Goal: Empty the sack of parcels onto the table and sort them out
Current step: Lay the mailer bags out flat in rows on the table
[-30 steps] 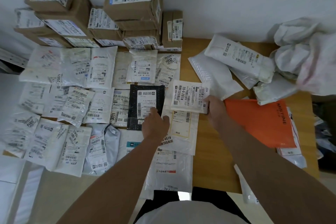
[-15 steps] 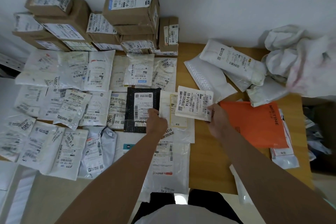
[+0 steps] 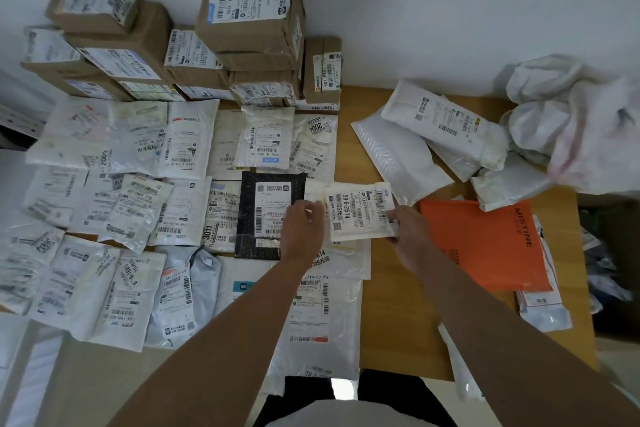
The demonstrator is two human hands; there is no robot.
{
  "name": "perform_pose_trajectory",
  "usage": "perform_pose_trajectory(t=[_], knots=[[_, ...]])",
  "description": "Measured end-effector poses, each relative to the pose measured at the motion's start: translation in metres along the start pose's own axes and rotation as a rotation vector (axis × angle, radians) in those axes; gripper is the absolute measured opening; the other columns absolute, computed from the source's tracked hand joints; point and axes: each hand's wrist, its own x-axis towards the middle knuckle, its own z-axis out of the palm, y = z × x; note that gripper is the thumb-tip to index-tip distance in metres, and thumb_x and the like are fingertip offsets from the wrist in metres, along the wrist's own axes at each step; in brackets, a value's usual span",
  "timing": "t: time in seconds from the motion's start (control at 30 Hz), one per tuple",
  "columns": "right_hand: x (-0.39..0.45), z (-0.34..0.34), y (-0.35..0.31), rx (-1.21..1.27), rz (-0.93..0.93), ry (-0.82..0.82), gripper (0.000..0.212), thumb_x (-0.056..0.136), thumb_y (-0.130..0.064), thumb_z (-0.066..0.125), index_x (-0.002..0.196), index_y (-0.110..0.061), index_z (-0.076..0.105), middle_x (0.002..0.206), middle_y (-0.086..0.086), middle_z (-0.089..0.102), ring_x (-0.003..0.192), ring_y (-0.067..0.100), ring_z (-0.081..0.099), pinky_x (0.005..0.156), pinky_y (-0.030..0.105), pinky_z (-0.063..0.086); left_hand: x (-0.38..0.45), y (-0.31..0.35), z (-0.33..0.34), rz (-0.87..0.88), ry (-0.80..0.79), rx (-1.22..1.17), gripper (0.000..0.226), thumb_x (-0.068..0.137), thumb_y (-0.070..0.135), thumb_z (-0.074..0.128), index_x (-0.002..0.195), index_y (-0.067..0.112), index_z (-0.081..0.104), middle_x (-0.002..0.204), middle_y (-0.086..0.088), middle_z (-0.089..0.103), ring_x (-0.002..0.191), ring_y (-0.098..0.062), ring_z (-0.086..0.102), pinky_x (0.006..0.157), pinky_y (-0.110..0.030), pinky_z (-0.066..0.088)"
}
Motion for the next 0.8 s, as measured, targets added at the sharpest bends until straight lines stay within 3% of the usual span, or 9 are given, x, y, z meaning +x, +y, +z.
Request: perform_pose_trajectory(t=[0.1,0.17,0.23,0.33,0.5,0.6,0.7,0.8], knots=[[-0.002,0.003,-0.003,-0.085,-0.086,-0.070,0.014,0.094,-0.008,0.056,0.090,-0.019,0.062,0.099,0.008,0.068,0.082,0.015,0.064,0.081,0.039,0.053,0.005,0.017,0.001,-0.124,-0.205,-0.277,0.027,0.097,0.037,0.054,0.105,0.013,0.061,0.095,-0.002,0.070,0.085,-0.017,0.069,0.070,-0.032,0.055],[0.002,0.004,-0.006,-0.053,-0.094,-0.110,0.013,0.095,-0.010,0.058,0.098,-0.020,0.065,0.097,0.006,0.071,0.087,0.018,0.068,0.084,0.040,0.057,0.012,0.021,0.003,-0.191,-0.194,-0.344,0.017,0.093,0.025,0.061,0.108,0.016,0.059,0.102,-0.005,0.069,0.092,-0.021,0.069,0.079,-0.041,0.058],[0.006,0.005,-0.009,0.106,-0.054,-0.148,0.022,0.095,-0.014,0.061,0.117,-0.014,0.061,0.102,0.010,0.072,0.089,0.021,0.070,0.074,0.036,0.058,0.016,0.022,0.006,-0.286,-0.149,-0.441,0.014,0.091,0.017,0.064,0.102,0.017,0.056,0.106,-0.010,0.068,0.094,-0.025,0.068,0.081,-0.042,0.059],[0.006,0.010,-0.012,0.188,-0.017,-0.177,0.033,0.094,-0.014,0.063,0.125,-0.010,0.055,0.107,0.012,0.072,0.095,0.028,0.072,0.076,0.040,0.060,0.016,0.023,0.009,-0.357,-0.137,-0.530,0.014,0.090,0.014,0.067,0.096,0.015,0.054,0.103,-0.011,0.066,0.086,-0.021,0.066,0.069,-0.029,0.058],[0.002,0.002,0.000,-0.052,-0.034,-0.127,0.032,0.092,-0.010,0.063,0.124,-0.014,0.059,0.113,0.003,0.072,0.100,0.025,0.070,0.090,0.053,0.055,0.008,0.025,0.013,-0.274,-0.334,-0.316,0.010,0.091,0.016,0.057,0.083,0.010,0.056,0.080,-0.006,0.060,0.071,-0.021,0.055,0.065,-0.033,0.046],[-0.004,-0.010,0.005,-0.093,-0.027,-0.104,0.021,0.095,-0.006,0.058,0.113,-0.016,0.064,0.106,0.005,0.074,0.094,0.023,0.072,0.078,0.044,0.060,0.003,0.020,0.010,-0.204,-0.333,-0.176,0.023,0.088,0.024,0.050,0.075,0.006,0.058,0.073,-0.005,0.061,0.068,-0.022,0.055,0.064,-0.033,0.044],[-0.018,-0.021,0.015,-0.195,-0.012,-0.062,0.018,0.098,-0.010,0.054,0.107,-0.020,0.065,0.097,0.002,0.073,0.084,0.019,0.072,0.063,0.035,0.059,-0.005,0.019,0.006,-0.199,-0.297,-0.175,0.029,0.090,0.027,0.052,0.090,-0.001,0.062,0.076,-0.002,0.065,0.067,-0.018,0.056,0.068,-0.037,0.050],[-0.027,-0.026,0.024,-0.245,-0.042,-0.056,0.011,0.099,-0.016,0.055,0.104,-0.019,0.065,0.099,0.004,0.073,0.084,0.021,0.072,0.073,0.041,0.061,-0.011,0.020,0.003,-0.196,-0.390,-0.164,0.022,0.093,0.027,0.055,0.097,0.007,0.064,0.083,-0.001,0.066,0.069,-0.016,0.059,0.065,-0.032,0.048]])
